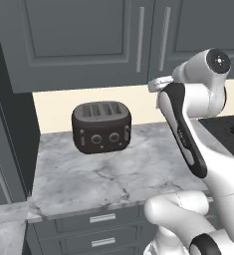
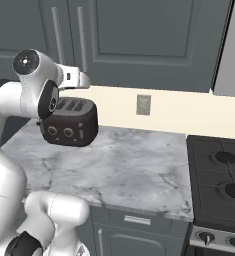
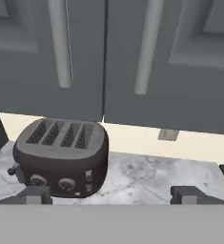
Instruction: The dining table condiment station is running low on condiment bottle. Refill the condiment station by opening the cabinet and taking the condiment bottle from the cabinet and placing it on the dining table.
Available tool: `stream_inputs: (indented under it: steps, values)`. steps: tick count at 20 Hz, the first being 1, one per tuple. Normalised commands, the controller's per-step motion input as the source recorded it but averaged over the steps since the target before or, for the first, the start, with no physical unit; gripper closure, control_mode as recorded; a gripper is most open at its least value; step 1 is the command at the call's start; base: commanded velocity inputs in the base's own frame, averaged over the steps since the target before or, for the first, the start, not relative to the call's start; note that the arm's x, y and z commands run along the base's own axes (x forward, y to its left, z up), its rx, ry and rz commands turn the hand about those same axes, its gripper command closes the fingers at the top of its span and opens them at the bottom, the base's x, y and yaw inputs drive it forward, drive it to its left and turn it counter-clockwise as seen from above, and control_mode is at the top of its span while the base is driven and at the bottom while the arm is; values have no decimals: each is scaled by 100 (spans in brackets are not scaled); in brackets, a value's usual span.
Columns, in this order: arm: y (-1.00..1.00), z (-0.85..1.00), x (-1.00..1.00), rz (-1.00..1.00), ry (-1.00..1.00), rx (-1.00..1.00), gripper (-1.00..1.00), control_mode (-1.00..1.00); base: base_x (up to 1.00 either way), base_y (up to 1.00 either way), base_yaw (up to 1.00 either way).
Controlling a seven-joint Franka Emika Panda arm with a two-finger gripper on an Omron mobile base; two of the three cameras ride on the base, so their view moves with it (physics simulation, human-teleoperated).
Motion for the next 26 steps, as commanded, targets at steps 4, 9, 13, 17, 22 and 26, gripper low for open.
stream_inputs:
  steps: [4,9,13,17,22,26]
  values:
    - [-28,66,0,0,-40,4,-100,-100,0,0,0]
    - [-18,38,24,0,-11,11,-100,-100,0,0,0]
    - [0,24,47,-2,-2,6,-100,-100,0,0,0]
    - [0,25,33,-4,-15,10,-100,-100,0,0,0]
    - [0,18,12,-1,-26,5,-100,-100,0,0,0]
    - [0,0,25,0,-20,0,-100,-100,0,0,0]
